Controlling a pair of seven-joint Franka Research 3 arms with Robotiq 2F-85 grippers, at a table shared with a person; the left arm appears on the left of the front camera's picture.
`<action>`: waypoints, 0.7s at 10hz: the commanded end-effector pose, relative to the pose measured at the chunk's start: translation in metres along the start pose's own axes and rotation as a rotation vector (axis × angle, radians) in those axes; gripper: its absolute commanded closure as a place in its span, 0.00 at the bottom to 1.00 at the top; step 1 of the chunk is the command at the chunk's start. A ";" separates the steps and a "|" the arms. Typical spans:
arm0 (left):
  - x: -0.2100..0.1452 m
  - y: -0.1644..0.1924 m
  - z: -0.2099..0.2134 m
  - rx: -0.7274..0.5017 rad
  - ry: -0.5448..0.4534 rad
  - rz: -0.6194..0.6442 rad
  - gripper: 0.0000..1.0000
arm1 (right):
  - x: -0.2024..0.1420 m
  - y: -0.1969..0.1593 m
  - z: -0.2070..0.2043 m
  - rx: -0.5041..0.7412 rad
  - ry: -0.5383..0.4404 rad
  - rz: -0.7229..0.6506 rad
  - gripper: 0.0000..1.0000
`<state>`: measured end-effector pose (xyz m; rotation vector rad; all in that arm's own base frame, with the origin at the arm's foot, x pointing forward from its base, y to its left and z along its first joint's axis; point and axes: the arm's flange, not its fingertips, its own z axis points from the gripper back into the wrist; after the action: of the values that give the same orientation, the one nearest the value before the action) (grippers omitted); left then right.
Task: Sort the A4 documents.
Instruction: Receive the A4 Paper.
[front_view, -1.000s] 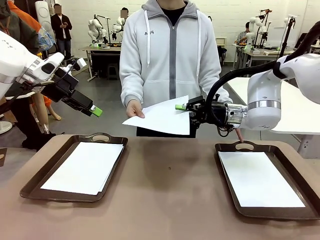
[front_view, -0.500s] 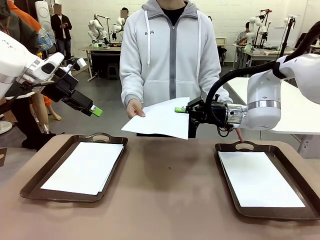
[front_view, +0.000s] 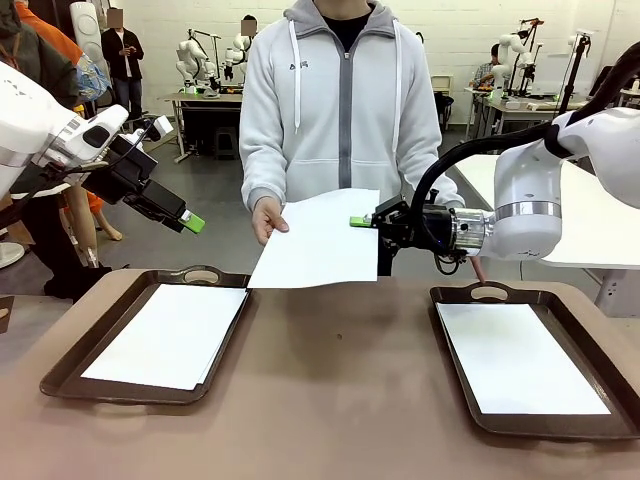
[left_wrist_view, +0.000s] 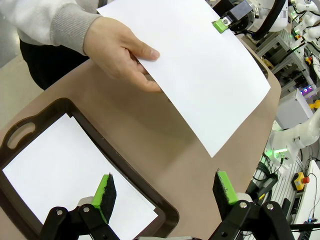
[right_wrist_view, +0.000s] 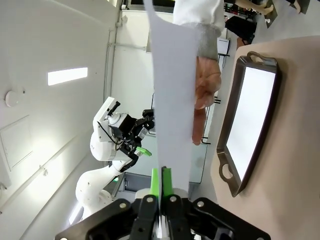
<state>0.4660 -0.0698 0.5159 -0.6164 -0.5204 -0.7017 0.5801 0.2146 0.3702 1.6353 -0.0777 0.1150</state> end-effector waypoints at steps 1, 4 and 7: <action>0.000 0.000 0.001 0.004 -0.004 0.000 0.00 | 0.009 0.000 0.004 0.014 0.026 -0.004 1.00; 0.000 0.000 0.001 0.004 -0.004 0.000 0.00 | 0.010 0.003 0.008 0.011 0.026 0.014 1.00; 0.000 0.000 0.001 0.004 -0.004 0.000 0.00 | 0.002 0.002 0.007 0.014 0.001 0.003 1.00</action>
<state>0.4660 -0.0698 0.5159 -0.6164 -0.5204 -0.7017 0.5818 0.2069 0.3725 1.6389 -0.0732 0.1339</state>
